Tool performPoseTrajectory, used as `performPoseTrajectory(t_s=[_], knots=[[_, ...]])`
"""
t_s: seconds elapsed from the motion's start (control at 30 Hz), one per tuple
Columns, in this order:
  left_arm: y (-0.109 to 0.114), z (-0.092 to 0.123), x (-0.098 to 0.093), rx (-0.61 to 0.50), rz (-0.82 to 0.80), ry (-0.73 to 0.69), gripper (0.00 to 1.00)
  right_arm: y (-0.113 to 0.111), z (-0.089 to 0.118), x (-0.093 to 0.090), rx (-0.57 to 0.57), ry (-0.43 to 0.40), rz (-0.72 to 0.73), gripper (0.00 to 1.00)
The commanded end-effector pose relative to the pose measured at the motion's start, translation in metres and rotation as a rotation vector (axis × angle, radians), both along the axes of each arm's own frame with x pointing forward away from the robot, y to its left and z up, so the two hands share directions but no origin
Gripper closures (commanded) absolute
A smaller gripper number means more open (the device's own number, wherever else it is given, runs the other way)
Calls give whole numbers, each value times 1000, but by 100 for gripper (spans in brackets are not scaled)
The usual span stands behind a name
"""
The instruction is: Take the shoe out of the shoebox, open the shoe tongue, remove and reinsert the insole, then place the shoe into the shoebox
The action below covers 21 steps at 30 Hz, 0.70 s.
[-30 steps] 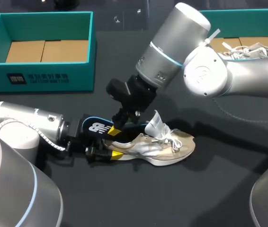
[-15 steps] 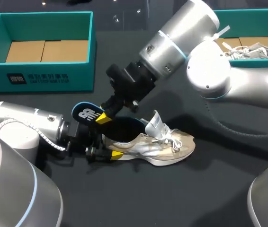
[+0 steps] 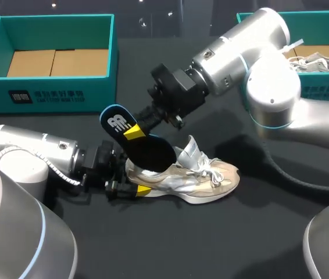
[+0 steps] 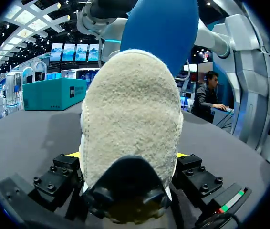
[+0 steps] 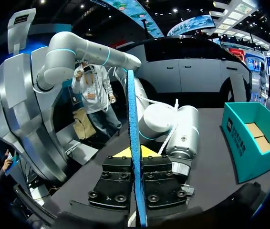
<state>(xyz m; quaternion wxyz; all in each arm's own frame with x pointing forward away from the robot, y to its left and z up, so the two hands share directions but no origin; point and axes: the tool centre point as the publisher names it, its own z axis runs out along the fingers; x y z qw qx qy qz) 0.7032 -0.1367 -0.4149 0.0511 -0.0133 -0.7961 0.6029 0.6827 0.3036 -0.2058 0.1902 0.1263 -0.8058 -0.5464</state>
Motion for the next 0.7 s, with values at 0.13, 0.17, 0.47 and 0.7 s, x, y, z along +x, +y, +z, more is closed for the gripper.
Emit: performPoseTrajectory(t_s=[0.13,0.17,0.47,0.7], knots=[[0,-2,1,0,0,0,100,1,-1,-1,1,-1,-3,100],[0,-2,1,0,0,0,100,1,-1,-1,1,-1,-3,100],[0,-2,1,0,0,0,100,-15,33,-4,89,14,-77,100],[0,-2,1,0,0,0,100,-29,65,-9,116,33,-174,100]])
